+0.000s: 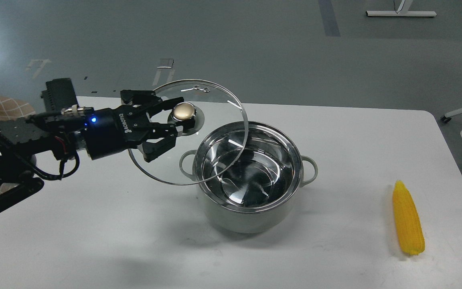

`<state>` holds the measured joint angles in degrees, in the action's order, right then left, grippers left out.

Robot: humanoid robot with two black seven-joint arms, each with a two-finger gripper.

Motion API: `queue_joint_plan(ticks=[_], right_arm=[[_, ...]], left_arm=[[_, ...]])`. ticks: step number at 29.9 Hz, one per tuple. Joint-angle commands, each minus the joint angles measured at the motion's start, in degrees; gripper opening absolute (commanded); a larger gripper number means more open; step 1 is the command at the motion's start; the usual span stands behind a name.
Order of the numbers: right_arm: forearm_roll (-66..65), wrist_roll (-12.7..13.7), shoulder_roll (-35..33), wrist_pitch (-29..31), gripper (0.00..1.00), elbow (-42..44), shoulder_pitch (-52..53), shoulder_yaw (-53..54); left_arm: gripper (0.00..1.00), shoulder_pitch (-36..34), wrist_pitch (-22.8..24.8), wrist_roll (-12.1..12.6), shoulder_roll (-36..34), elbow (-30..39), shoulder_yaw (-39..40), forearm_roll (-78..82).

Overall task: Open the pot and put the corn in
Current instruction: 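Lift the glass lid off the pot with the left gripper, then lower the glass lid onto the table beside the pot and release it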

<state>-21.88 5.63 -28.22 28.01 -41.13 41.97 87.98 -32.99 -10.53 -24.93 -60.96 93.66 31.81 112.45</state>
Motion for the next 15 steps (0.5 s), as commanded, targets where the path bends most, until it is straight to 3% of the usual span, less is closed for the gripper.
queue_joint_plan(ticks=[1,5,7,15], right_arm=[[0.0,0.0,0.0,0.0,1.0,-0.1,0.0,0.1],[0.0,0.0,0.0,0.0,1.0,-0.2,0.0,0.1],[0.0,0.0,0.0,0.0,1.0,-0.2,0.0,0.1],[0.0,0.0,0.1,0.0,1.0,-0.2,-0.1,0.0]], left_arm=[[0.28,6.4,-4.8,-1.3,-4.7,-5.0,-0.2,-3.6],[0.28,11.1,-8.5,-2.5,-5.6,-9.7,-0.3,-4.3],[0.28,14.8,-10.6,-2.8,-5.0,-15.4,-0.3,-5.6],[0.28,18.5,-12.3,-2.9,0.7,-28.5,-0.5,-10.1]])
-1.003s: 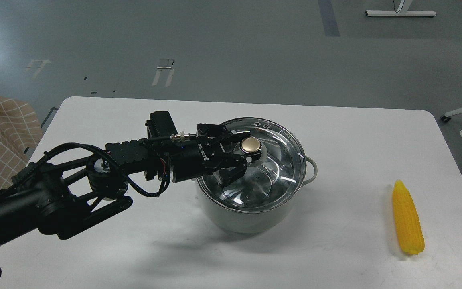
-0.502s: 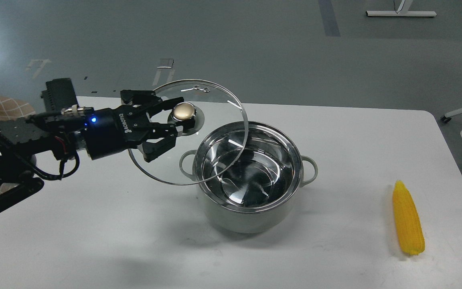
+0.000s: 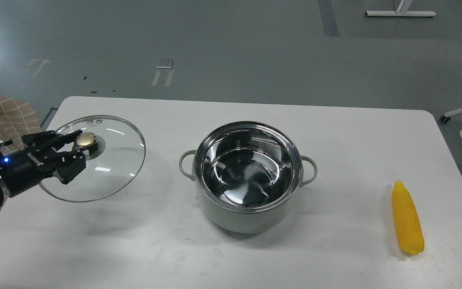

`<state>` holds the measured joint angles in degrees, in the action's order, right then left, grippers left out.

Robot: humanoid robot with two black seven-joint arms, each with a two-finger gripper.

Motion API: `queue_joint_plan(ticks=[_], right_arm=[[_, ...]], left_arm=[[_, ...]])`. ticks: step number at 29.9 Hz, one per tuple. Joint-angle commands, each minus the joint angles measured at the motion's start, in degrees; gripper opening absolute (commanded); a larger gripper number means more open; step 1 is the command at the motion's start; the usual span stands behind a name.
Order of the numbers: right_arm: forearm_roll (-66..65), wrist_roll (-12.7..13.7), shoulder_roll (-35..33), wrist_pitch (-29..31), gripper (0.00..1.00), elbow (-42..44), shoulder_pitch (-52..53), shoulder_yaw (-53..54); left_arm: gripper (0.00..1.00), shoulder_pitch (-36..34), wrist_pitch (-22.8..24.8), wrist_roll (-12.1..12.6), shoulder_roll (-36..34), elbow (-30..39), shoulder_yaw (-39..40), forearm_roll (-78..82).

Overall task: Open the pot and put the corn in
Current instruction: 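Lower the glass lid onto the table beside the pot and release it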

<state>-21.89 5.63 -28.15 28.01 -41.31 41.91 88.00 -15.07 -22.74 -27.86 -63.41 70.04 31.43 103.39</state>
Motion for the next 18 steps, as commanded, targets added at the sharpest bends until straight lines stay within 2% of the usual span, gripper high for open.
queue_joint_plan(ticks=[1,6,18], right_arm=[[0.0,0.0,0.0,0.0,1.0,0.0,-0.1,0.0],[0.0,0.0,0.0,0.0,1.0,0.0,-0.1,0.0],[0.0,0.0,0.0,0.0,1.0,0.0,-0.3,-0.1]], left_arm=[[0.28,0.6,-0.1,0.0,4.0,-6.1,-0.1,-1.0],[0.28,0.7,-0.1,-0.1,9.3,-11.4,-0.2,-1.0],[0.29,1.4,-0.4,-0.1,11.4,-12.1,-3.0,-1.0]])
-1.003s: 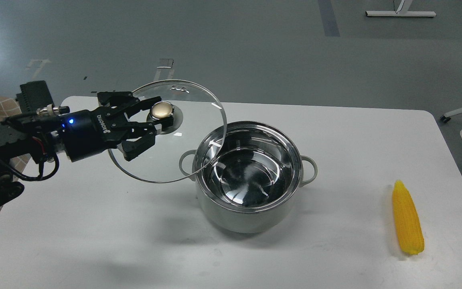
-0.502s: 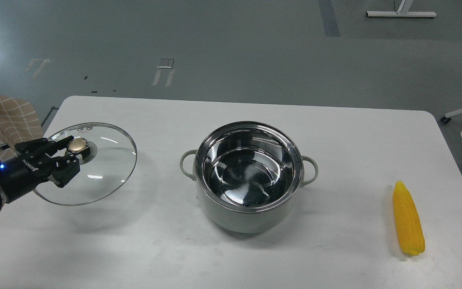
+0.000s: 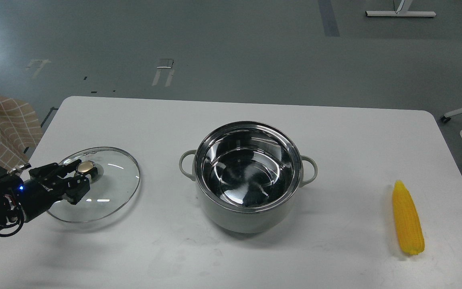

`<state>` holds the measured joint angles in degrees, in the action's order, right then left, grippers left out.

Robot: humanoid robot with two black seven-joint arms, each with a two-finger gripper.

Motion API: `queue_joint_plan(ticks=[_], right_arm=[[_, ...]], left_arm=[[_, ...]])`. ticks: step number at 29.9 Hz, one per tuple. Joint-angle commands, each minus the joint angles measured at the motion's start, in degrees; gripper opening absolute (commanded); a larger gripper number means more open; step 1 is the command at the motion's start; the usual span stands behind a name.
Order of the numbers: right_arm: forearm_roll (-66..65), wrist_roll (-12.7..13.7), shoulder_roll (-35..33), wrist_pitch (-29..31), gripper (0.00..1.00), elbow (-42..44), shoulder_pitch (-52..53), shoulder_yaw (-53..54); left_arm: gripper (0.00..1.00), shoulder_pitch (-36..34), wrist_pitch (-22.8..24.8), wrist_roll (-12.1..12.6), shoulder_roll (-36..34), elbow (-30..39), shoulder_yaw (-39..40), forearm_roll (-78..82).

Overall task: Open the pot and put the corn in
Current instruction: 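Lower the glass lid onto the table beside the pot and release it, then raise the left arm away and move the right gripper toward the corn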

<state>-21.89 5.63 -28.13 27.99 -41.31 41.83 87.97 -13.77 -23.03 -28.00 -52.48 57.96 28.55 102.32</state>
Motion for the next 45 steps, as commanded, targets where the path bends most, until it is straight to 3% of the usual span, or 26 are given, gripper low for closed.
queue_joint_plan(ticks=[1,10,19,24,30,32,36,41,45], right_arm=[[0.0,0.0,0.0,0.0,1.0,-0.1,-0.5,-0.1],[-0.7,0.0,-0.1,0.0,1.0,-1.7,-1.4,-1.0],[-0.8,0.0,-4.5,0.0,1.0,-5.0,-5.3,-1.3],[-0.8,0.1,-6.3,0.0,1.0,-5.4,-6.4,-1.4],[-11.1,-0.3,-13.0,0.0,1.0,-15.2,-12.2,-4.4],[-16.0,-0.4,-14.2,0.0,1.0,-17.1,-12.7,-4.3],[-26.9,-0.4,-17.1,0.0,1.0,-22.4,-14.6,-5.2],[-41.7,-0.4,-18.5,0.0,1.0,-30.0,-20.4,-6.8],[-54.1,-0.4,-23.5,0.0,1.0,-36.5,-25.4,-9.8]], left_arm=[[0.33,0.1,-0.1,0.0,0.5,-0.1,-0.2,0.0],[0.56,0.1,0.0,0.0,1.1,-0.2,-0.2,-1.9],[0.8,0.4,0.0,0.0,1.1,-0.1,-0.2,-4.3],[0.8,-0.5,-0.1,0.0,0.6,0.1,1.3,-5.4],[0.85,-7.5,0.3,0.0,0.5,0.1,6.3,-26.2],[0.85,-11.6,1.7,0.0,0.5,-0.1,6.1,-33.0],[0.85,-19.6,9.6,0.0,1.3,-0.2,7.0,-43.3],[0.85,-29.1,16.3,0.0,7.9,-0.8,7.7,-60.1],[0.85,-37.6,25.2,0.0,13.4,-7.2,9.5,-77.7]])
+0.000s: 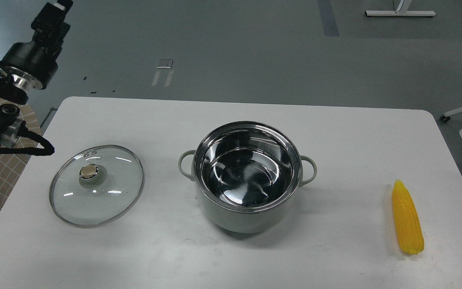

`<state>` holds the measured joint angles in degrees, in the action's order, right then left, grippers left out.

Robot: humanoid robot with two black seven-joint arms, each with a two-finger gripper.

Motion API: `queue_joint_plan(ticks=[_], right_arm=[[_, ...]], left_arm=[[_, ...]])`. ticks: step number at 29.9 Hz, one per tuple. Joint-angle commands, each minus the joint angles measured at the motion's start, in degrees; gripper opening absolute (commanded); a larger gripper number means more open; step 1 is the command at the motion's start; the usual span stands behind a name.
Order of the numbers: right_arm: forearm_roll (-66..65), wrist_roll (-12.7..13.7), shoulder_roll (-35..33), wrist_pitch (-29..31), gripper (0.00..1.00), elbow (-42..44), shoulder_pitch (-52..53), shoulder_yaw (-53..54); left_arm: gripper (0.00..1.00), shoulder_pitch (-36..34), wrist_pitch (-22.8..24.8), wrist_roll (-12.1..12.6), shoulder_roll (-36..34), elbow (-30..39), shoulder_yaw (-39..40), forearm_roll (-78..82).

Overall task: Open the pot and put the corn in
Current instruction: 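Raise the left arm away and move the right gripper toward the corn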

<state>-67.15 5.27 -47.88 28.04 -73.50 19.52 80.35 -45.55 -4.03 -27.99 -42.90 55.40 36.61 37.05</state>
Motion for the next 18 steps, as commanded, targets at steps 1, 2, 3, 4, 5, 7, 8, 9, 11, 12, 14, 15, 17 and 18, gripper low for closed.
queue_joint_plan(ticks=[1,2,3,4,5,7,8,9,11,12,14,15,17,18], right_arm=[[-10.8,0.0,-4.7,0.0,1.0,-5.4,-3.4,-2.8],[-12.4,-0.1,-5.5,0.0,1.0,-6.5,-3.8,-3.6],[-14.8,-0.6,-6.6,0.0,1.0,-8.9,-4.6,-5.5],[-15.7,-1.0,-7.1,0.0,1.0,-9.9,-5.0,-6.3],[-16.9,-1.7,-8.2,0.0,1.0,-11.3,-6.4,-7.8],[-18.3,-1.9,-8.8,0.0,1.0,-12.1,-9.7,-9.5],[-19.2,-1.8,-8.7,0.0,1.0,-12.2,-11.4,-10.1],[-19.3,-1.8,-8.6,0.0,1.0,-12.3,-12.1,-10.3],[-19.5,-1.8,-8.3,0.0,1.0,-12.5,-14.0,-10.8],[-19.7,-1.8,-8.3,0.0,1.0,-12.5,-14.4,-11.2],[-19.8,-1.8,-8.3,0.0,1.0,-12.4,-15.6,-12.3],[-19.8,-1.8,-8.3,0.0,1.0,-12.4,-15.6,-12.9],[-19.9,-1.8,-8.1,0.0,1.0,-12.4,-15.9,-15.2],[-19.9,-1.8,-8.0,0.0,1.0,-12.3,-15.9,-15.9]], left_arm=[[0.85,-6.6,7.8,0.0,4.6,-6.3,1.9,-14.8],[0.85,-7.4,9.5,0.0,5.1,-7.6,2.2,-16.9],[0.86,-8.3,13.4,0.0,6.3,-10.4,3.1,-20.7],[0.86,-8.8,15.3,0.0,6.9,-11.7,3.6,-22.3],[0.86,-9.4,19.0,0.6,7.8,-13.8,5.2,-25.0],[0.88,-9.6,24.0,1.6,9.0,-15.7,8.4,-28.3],[0.91,-9.6,26.4,2.7,9.3,-15.8,10.0,-28.6],[0.93,-9.5,27.4,3.3,9.5,-15.6,10.4,-28.8],[0.96,-8.9,30.5,5.7,9.5,-14.4,10.7,-29.0],[0.96,-8.9,31.1,6.6,9.5,-13.9,10.7,-29.1],[0.97,-8.6,32.0,10.0,9.6,-13.7,10.7,-29.1],[0.97,-8.5,32.0,10.5,9.7,-13.7,10.7,-29.1],[0.97,-8.2,32.0,10.5,9.7,-13.6,10.8,-29.1],[0.97,-8.2,32.0,10.5,9.7,-13.6,10.8,-29.1]])
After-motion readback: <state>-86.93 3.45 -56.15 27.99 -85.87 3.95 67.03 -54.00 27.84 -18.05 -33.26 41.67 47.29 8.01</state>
